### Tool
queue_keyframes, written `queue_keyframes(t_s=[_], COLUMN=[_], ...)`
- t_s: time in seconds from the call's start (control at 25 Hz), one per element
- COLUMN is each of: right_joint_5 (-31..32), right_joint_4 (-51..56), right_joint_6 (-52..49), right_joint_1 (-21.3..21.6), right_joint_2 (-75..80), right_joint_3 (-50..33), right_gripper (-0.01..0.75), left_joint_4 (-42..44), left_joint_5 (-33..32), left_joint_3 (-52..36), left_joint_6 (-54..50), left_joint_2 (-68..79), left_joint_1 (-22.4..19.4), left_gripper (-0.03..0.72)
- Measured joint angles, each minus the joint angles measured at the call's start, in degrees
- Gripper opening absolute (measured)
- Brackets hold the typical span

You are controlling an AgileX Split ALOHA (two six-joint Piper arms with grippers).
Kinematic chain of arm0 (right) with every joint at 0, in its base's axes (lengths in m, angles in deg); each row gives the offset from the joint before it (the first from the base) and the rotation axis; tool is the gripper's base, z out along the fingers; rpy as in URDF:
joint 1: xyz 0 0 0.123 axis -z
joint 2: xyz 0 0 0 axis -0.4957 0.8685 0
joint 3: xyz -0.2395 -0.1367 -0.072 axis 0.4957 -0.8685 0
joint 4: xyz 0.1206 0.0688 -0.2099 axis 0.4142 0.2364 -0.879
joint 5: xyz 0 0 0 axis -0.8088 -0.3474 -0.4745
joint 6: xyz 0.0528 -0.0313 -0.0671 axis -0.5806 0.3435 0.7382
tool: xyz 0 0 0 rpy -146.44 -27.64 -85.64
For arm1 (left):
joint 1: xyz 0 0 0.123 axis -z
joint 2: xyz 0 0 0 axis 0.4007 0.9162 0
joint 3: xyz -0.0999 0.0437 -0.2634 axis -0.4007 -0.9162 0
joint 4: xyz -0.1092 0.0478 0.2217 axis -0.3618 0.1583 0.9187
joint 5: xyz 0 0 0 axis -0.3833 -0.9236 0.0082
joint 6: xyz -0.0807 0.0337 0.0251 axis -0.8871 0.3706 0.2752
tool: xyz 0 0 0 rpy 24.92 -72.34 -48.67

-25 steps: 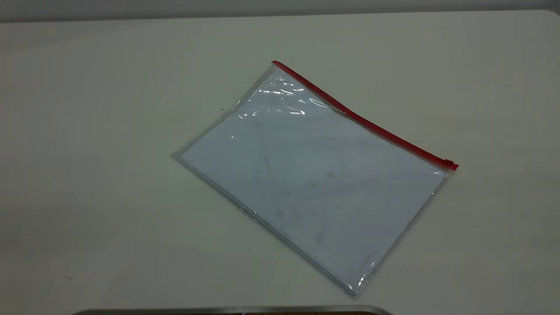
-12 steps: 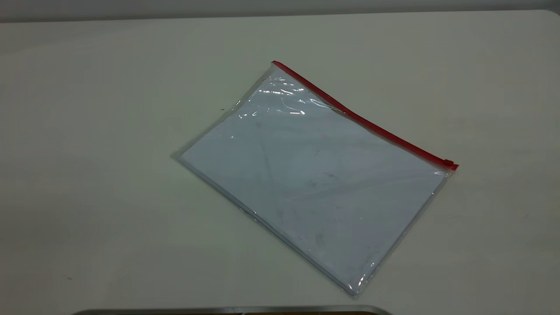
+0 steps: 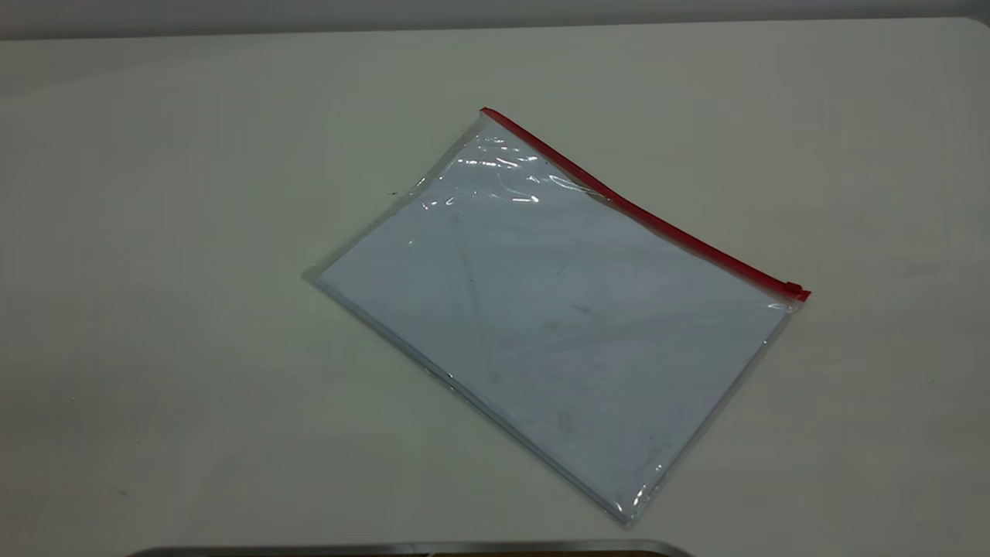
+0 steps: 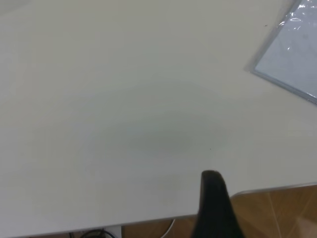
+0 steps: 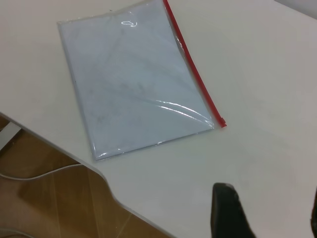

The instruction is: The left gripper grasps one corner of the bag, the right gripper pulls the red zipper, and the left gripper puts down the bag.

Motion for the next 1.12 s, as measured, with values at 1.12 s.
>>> queue_keyframes(t_s=[1.12], right_joint_5=[-1.4], right_joint_4=[-10.5], right_joint_6=[-16.2], right_joint_1=[9.5], right_joint_2=[-2.3], right_joint_3=[-0.1], right_gripper=[0.401], left_joint_4=[0.0], left_joint_5=[0.0], left_joint_3=[-0.1], left_joint_6=[0.1], left_joint_2=[0.0], left_joint_1=[0.0], left_gripper=[0.577])
